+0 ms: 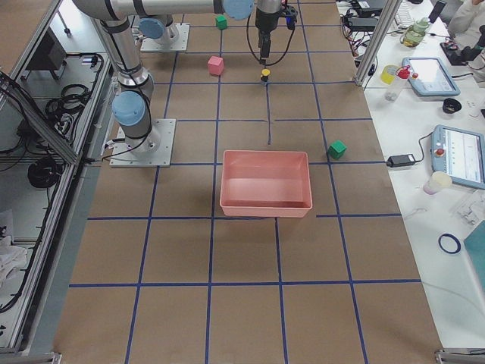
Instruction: Align button upright
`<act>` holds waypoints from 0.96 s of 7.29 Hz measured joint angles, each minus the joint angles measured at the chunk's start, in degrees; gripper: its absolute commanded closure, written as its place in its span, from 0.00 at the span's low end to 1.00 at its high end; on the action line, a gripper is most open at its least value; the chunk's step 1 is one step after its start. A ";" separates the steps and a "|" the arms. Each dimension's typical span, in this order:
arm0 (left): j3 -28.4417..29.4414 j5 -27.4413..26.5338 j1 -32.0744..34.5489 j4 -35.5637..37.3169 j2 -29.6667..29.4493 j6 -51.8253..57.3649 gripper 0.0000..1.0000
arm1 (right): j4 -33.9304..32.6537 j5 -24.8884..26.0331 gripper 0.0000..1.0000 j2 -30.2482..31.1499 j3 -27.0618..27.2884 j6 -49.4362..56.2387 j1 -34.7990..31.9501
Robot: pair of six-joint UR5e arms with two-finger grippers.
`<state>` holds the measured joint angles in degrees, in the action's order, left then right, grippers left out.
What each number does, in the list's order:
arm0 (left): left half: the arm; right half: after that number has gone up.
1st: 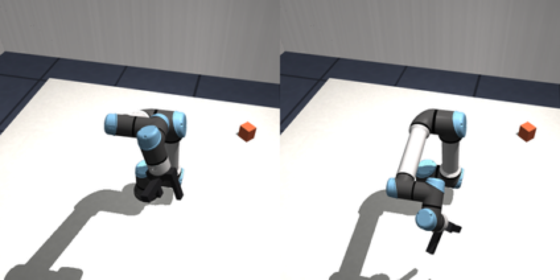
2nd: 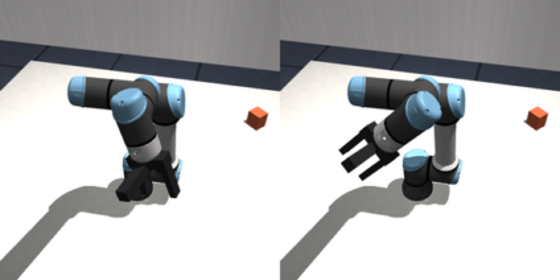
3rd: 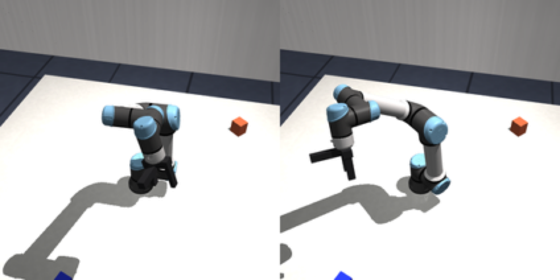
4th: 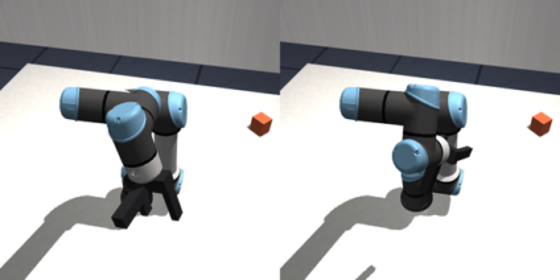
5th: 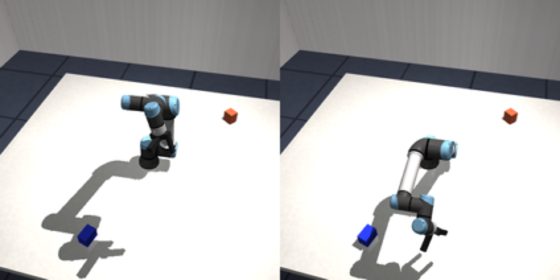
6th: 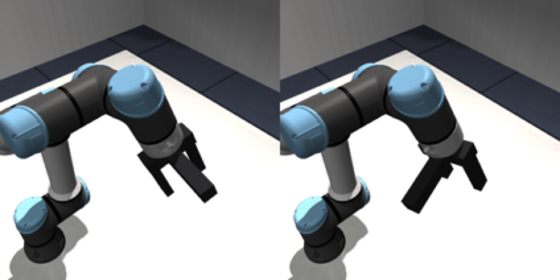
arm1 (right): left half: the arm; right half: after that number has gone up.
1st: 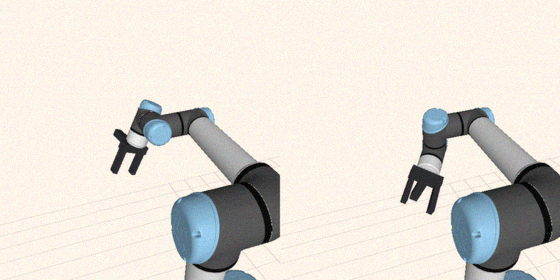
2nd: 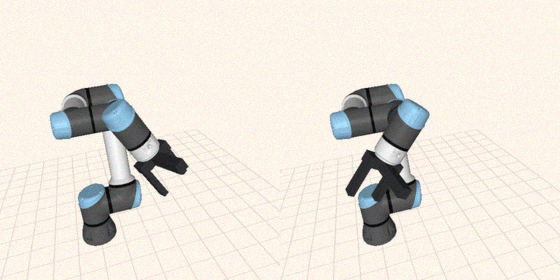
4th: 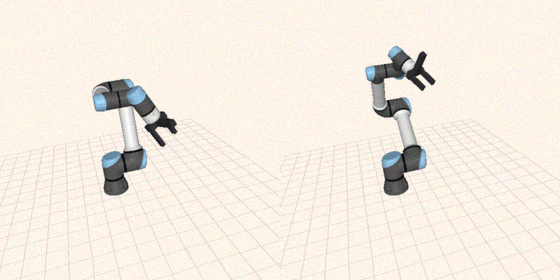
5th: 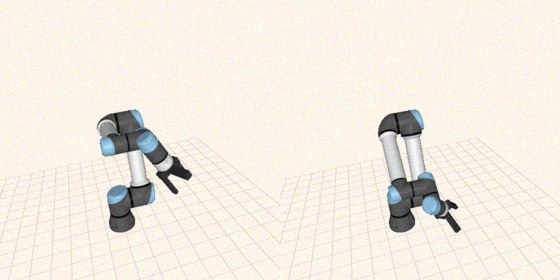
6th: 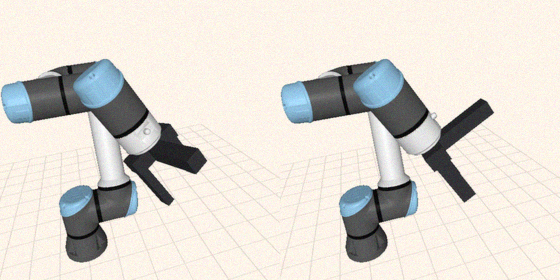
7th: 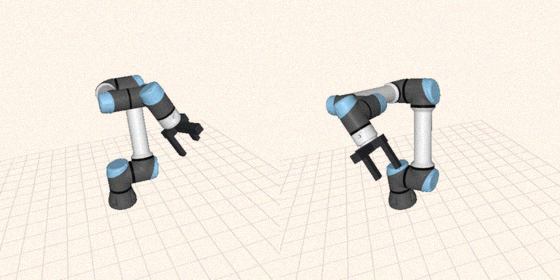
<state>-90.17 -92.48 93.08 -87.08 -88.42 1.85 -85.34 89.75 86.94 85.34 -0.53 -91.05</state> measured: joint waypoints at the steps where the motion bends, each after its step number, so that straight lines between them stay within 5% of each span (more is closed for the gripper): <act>1: 0.00 0.01 0.00 0.04 0.00 0.00 0.00 | 0.04 -0.07 0.00 0.00 0.00 0.00 0.00; 7: -0.09 1.56 0.00 0.76 -0.26 -0.20 0.00 | 0.17 0.07 0.00 0.02 0.00 -0.18 0.00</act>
